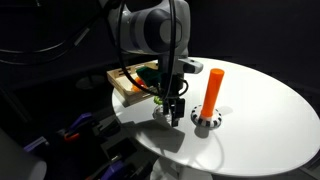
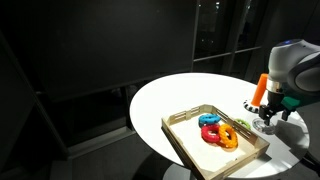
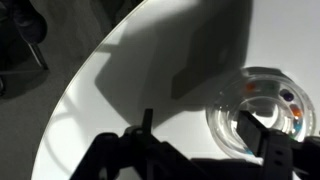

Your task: Pick up the clear ring and put it in the wooden tray

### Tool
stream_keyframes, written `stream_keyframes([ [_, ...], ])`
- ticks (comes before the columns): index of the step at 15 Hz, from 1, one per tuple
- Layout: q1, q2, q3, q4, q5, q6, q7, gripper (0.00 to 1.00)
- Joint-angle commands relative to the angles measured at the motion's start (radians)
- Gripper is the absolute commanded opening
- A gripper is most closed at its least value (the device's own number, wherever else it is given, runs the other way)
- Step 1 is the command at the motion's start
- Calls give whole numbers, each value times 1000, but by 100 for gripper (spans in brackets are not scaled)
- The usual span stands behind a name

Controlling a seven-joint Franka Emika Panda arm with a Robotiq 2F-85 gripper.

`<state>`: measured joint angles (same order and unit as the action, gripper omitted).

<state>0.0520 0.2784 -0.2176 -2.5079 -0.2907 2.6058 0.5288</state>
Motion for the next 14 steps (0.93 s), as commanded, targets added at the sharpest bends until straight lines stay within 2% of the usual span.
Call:
stream_keyframes([
  [1, 23, 17, -24, 19, -33, 4, 46, 82],
  [4, 30, 22, -29, 22, -33, 3, 59, 72],
  [5, 32, 22, -30, 23, -34, 3, 62, 72],
  [6, 33, 23, -31, 23, -33, 3, 65, 63],
  [7, 34, 23, -31, 24, -34, 2, 69, 64],
  [8, 35, 23, -32, 24, -33, 2, 72, 54],
  [9, 36, 22, -33, 24, -33, 2, 75, 38],
  [11, 36, 20, -33, 24, -32, 2, 78, 21],
  [13, 38, 19, -34, 25, -32, 2, 83, 6],
  [14, 39, 19, -36, 26, -33, 1, 87, 8],
])
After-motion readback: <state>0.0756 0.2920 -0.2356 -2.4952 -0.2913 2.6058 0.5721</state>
